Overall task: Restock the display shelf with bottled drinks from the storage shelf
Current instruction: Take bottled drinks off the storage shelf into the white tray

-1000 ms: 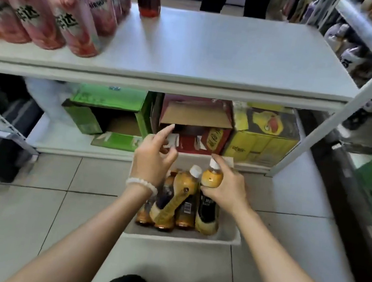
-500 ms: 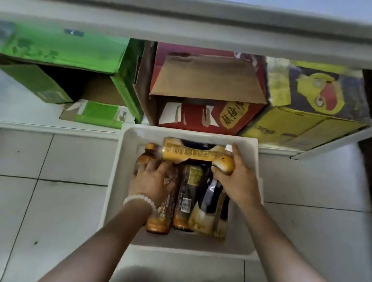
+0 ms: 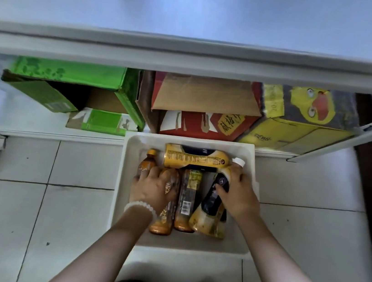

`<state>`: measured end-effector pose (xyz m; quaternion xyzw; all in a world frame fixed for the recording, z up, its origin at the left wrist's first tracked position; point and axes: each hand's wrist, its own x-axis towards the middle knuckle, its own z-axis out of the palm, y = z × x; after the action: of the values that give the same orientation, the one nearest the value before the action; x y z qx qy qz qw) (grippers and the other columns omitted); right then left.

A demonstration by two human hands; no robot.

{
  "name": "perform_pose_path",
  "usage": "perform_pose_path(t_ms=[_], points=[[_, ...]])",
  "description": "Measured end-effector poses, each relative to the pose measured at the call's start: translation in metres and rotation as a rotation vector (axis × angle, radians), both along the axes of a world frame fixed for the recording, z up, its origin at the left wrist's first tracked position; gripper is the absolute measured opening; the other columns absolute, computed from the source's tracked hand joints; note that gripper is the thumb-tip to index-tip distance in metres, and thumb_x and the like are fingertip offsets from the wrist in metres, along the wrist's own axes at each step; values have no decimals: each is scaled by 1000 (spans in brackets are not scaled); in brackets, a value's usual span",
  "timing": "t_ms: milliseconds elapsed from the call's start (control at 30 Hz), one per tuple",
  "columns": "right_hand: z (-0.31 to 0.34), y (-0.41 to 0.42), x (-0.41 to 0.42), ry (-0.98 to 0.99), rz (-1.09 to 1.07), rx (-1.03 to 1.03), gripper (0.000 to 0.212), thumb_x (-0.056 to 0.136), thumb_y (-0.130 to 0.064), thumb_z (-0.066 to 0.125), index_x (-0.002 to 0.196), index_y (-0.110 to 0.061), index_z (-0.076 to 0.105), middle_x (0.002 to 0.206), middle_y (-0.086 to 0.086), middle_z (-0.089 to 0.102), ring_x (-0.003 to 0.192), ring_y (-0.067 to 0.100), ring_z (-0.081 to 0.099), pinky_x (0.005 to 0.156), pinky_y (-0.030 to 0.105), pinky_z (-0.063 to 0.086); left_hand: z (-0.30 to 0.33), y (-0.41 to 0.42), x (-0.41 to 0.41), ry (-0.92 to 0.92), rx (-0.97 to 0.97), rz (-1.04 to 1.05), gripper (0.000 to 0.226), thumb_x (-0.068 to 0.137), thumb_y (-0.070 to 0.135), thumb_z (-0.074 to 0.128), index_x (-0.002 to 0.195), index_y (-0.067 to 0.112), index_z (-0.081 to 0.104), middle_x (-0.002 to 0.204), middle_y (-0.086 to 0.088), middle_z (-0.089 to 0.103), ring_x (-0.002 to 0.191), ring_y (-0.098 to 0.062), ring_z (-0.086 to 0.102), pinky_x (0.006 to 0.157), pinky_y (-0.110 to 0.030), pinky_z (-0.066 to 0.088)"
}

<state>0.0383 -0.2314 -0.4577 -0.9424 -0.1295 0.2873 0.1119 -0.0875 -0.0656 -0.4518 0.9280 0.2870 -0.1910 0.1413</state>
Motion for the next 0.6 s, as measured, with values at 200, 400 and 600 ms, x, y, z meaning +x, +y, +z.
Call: perform_pose_path(t_ms=[200,400,600], points=[[52,-7,-24,-71,154,113,44,89,-36,51,131,-25,44,137,1,44,121,24,46,87,37,49,46,-7,-15,-3,48,-8,49,89,50,43,135,34,39,139,-1,43,125,-26,43,102,-43,37],[121,-20,-62,-148,299,151,42,93,-39,46,131,-22,46,135,-1,48,116,20,52,86,30,46,106,-39,-53,-48,62,79,47,91,52,39,135,36,39,137,-2,47,124,-26,45,99,-41,40],[172,-66,-127,-352,327,238,38,92,-40,47,122,-19,54,126,0,55,112,21,53,87,33,48,161,-89,-117,-232,144,123,40,91,50,40,127,35,49,123,0,56,112,-22,53,89,-35,42]])
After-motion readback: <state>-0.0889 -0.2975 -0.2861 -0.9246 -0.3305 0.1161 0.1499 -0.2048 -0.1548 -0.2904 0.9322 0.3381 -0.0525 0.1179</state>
